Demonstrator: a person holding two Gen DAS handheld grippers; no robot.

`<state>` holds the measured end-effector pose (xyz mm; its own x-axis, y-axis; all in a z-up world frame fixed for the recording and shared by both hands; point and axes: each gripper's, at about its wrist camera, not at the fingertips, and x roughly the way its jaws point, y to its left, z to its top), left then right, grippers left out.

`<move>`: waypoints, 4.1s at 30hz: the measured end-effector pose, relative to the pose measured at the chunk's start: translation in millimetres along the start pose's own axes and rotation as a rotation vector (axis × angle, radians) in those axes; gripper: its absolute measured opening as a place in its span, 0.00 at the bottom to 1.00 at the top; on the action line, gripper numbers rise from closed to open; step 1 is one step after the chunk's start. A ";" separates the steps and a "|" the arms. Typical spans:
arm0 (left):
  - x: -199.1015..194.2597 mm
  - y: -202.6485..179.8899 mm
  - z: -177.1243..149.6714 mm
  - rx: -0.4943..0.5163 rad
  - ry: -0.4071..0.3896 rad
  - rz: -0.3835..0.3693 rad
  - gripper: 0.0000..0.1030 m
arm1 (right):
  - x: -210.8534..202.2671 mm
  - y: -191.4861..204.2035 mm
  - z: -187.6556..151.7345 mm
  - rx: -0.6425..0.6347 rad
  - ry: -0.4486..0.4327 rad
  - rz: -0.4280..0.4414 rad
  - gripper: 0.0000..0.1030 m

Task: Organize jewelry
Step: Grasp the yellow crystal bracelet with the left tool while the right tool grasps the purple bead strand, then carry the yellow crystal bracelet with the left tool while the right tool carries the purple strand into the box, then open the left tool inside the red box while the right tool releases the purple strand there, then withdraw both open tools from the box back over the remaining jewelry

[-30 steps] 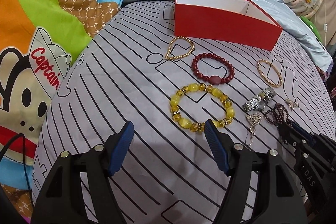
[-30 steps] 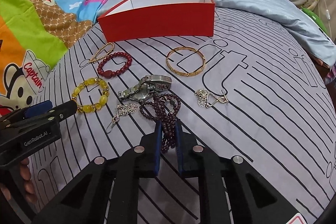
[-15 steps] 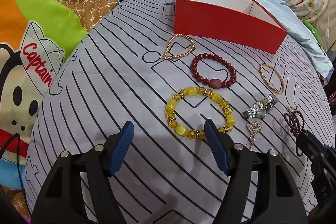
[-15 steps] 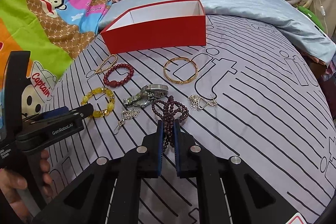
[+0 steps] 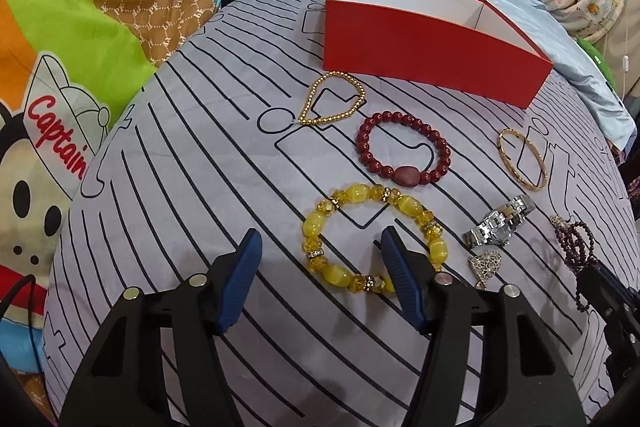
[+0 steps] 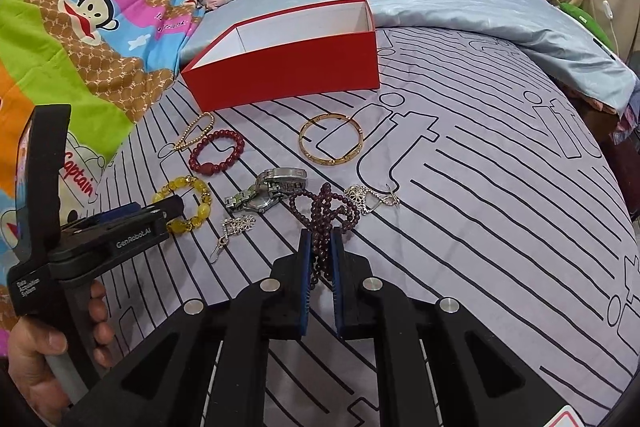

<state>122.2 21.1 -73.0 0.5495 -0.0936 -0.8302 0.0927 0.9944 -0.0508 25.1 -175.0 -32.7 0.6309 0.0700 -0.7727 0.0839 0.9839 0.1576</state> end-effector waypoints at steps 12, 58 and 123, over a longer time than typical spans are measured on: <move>-3.7 -2.1 -1.0 0.027 -0.007 -0.024 0.09 | -1.2 -0.8 -1.2 0.008 0.002 0.001 0.08; -55.8 -38.2 187.1 0.056 -0.268 -0.133 0.09 | 18.0 3.8 179.7 -0.023 -0.160 0.069 0.08; -32.9 -1.3 90.2 -0.011 -0.154 -0.028 0.43 | 1.6 3.6 74.4 -0.022 -0.095 -0.024 0.35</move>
<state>178.9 18.5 4.4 0.6678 -0.1274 -0.7333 0.1015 0.9916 -0.0798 83.8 -183.6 12.4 0.6992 0.0315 -0.7142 0.0837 0.9886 0.1255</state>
